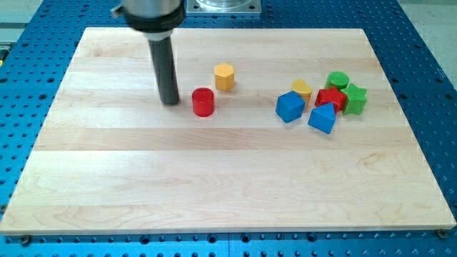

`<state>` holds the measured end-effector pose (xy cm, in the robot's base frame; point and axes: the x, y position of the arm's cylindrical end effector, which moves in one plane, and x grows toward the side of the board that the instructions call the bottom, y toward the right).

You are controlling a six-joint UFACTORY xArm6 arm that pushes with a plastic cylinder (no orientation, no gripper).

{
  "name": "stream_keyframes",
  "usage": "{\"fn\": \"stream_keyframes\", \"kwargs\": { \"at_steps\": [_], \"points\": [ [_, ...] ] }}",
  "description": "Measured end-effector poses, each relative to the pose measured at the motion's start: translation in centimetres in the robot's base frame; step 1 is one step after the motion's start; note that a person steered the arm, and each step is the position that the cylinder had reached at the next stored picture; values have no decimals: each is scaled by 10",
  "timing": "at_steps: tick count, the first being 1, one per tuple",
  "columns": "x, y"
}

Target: Slide the yellow hexagon into the red circle

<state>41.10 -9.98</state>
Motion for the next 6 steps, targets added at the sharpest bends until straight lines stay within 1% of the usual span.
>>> {"fn": "stream_keyframes", "kwargs": {
  "at_steps": [1, 2, 3, 4, 5, 6],
  "points": [
    [3, 90],
    [3, 167],
    [3, 108],
    [-42, 24],
    [-85, 81],
    [-49, 151]
  ]
}}
